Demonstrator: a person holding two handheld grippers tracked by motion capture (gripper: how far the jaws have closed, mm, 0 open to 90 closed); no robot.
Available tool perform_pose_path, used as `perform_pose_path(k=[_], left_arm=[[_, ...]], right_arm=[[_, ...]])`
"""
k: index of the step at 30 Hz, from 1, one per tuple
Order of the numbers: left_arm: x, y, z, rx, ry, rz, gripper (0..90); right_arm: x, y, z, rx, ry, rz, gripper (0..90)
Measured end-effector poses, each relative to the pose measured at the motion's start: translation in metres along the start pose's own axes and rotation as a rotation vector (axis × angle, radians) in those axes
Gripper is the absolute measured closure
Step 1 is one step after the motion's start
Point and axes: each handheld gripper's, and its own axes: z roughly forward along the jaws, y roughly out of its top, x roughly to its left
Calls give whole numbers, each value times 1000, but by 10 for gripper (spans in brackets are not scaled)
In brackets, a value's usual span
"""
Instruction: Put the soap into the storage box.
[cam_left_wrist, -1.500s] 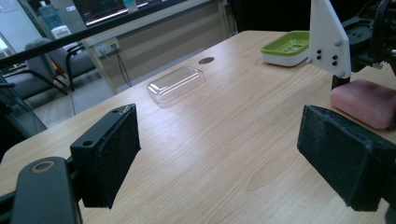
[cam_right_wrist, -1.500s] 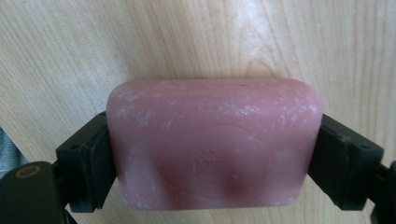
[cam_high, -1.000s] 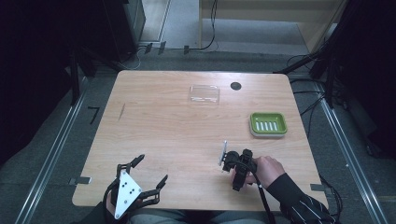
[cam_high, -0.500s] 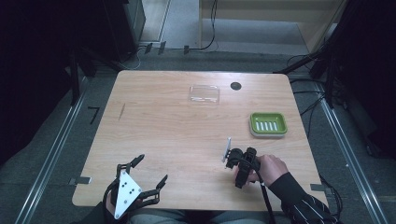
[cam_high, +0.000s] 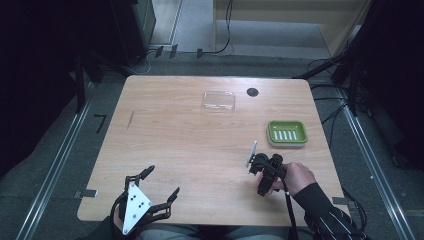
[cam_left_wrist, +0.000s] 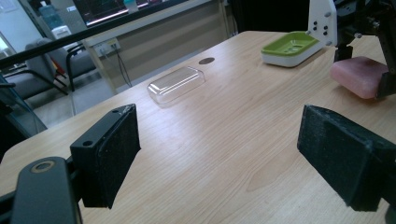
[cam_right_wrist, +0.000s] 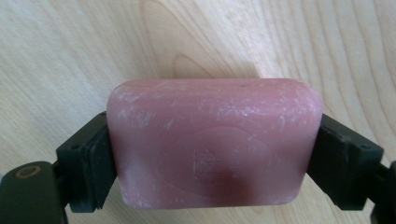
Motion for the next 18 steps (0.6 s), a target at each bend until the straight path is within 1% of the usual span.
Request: perform_pose_path(k=[3, 7, 9, 11, 12, 14, 15, 16, 18], left_arm=[[0, 0, 0, 0, -1, 0, 136], [0, 0, 0, 0, -1, 1, 136], [0, 0, 0, 0, -1, 1, 136], [0, 0, 0, 0, -1, 1, 136], [0, 0, 0, 0, -1, 1, 136], [0, 0, 0, 0, -1, 0, 136], [0, 0, 0, 0, -2, 0, 136], [0, 0, 0, 0, -2, 0, 136], [0, 0, 0, 0, -2, 0, 136]], right_arm=[[-5, -4, 0, 0, 0, 22, 136], [-9, -6, 0, -2, 1, 29, 136], [-12, -8, 0, -4, 1, 46, 136], [-13, -8, -1, -2, 3, 49, 136], [-16, -10, -1, -8, 2, 66, 136], [-18, -11, -1, -7, 5, 67, 136], [-21, -13, -1, -8, 3, 80, 136], [-21, -13, -1, -8, 3, 80, 136], [-24, -16, -2, -7, 2, 97, 136]])
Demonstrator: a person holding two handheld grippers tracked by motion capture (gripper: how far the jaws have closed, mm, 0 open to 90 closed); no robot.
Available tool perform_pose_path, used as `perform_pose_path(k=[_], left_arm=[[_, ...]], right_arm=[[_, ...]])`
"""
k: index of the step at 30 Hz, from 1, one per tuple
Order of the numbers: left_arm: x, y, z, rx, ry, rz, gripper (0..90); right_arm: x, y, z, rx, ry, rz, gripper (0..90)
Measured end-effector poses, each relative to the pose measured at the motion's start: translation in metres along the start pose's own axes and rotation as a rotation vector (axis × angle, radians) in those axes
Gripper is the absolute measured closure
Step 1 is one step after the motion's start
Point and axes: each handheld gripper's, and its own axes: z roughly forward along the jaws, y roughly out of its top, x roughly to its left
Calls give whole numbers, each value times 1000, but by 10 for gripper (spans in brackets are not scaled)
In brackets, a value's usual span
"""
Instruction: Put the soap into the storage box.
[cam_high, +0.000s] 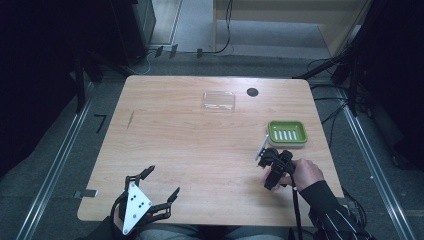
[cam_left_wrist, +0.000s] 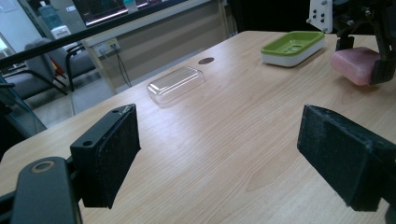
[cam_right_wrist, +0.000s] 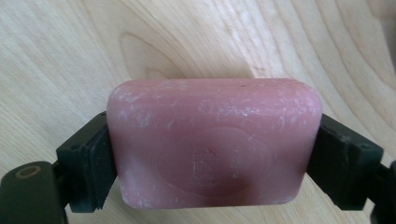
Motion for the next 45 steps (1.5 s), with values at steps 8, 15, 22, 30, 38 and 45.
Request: perform_pose_path(k=[8, 15, 22, 30, 38, 45], left_arm=[[0, 0, 0, 0, 0, 0, 136], [0, 0, 0, -1, 1, -1, 136], [0, 0, 0, -1, 2, -1, 136], [0, 0, 0, 0, 1, 0, 136], [0, 0, 0, 0, 1, -1, 136], [0, 0, 0, -1, 0, 1, 136]], right_arm=[[-12, -6, -2, -5, 0, 60, 136], [-22, -10, -2, 2, -2, 95, 136], [-30, -14, -2, -4, -2, 130, 136], [-36, -16, -1, 0, 0, 153, 136], [-43, -17, -2, 0, -3, 178, 137], [-48, -17, -5, -3, -6, 202, 137]])
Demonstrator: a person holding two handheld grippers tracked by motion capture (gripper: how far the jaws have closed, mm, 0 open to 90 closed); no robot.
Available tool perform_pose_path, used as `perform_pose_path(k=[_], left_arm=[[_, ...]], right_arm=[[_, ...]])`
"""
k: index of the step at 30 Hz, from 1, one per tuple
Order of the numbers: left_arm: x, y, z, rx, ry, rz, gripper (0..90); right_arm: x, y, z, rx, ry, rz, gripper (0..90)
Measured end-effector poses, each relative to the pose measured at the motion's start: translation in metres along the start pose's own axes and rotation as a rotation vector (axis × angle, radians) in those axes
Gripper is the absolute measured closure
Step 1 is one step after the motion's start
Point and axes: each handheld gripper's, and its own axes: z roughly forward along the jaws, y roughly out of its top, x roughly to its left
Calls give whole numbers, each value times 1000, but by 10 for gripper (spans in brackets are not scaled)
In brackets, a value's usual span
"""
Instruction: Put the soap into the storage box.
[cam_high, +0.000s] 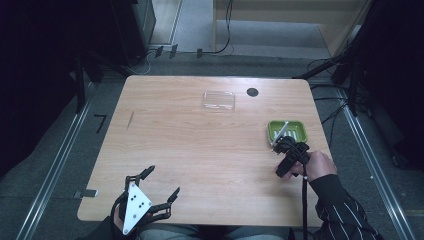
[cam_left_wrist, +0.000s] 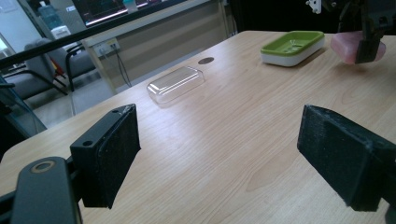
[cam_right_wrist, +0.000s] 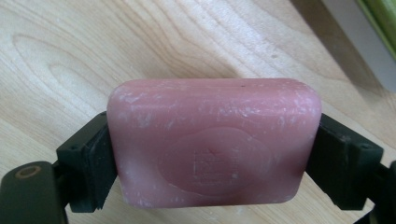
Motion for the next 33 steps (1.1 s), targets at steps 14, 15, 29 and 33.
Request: perform_pose_path(k=[14, 15, 29, 33], left_arm=[[0, 0, 0, 1, 1, 2, 136], [0, 0, 0, 1, 1, 2, 136], [0, 0, 0, 2, -1, 5, 136], [0, 0, 0, 5, -2, 7, 136]], right_arm=[[-9, 1, -6, -20, -3, 45, 137], [-9, 1, -6, -22, -3, 50, 137], [-20, 5, -10, -27, -3, 98, 137], [-23, 6, -10, -36, -2, 106, 137]])
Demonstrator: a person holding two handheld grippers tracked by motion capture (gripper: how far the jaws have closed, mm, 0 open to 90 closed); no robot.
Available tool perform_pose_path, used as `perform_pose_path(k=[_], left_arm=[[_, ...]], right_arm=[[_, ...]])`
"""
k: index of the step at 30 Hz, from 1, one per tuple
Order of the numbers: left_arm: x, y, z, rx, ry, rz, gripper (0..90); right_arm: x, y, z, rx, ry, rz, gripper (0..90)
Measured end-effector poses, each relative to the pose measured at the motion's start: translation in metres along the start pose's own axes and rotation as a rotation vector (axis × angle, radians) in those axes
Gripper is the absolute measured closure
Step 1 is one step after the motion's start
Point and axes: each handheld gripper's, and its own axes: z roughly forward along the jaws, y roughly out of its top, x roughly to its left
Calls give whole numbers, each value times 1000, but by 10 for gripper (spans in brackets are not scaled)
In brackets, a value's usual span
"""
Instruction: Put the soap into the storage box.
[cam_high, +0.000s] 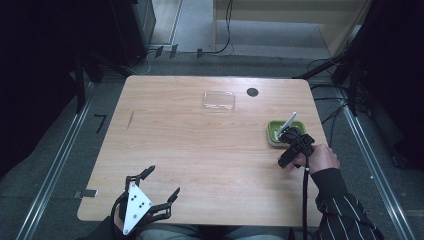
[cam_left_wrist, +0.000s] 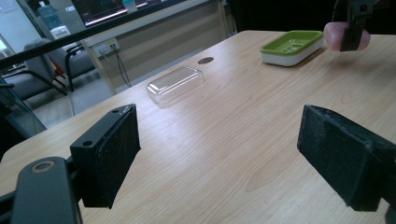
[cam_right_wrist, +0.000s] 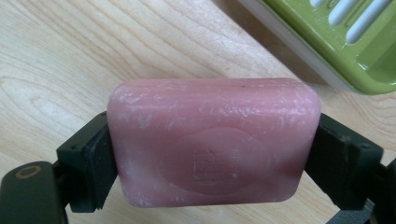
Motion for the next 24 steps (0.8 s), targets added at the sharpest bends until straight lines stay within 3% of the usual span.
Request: perform_pose_path(k=[9, 24], left_arm=[[0, 0, 0, 0, 1, -3, 136], [0, 0, 0, 0, 1, -3, 136]], right_arm=[[-9, 7, -3, -13, 6, 37, 137], [-20, 15, -5, -25, 7, 58, 137]])
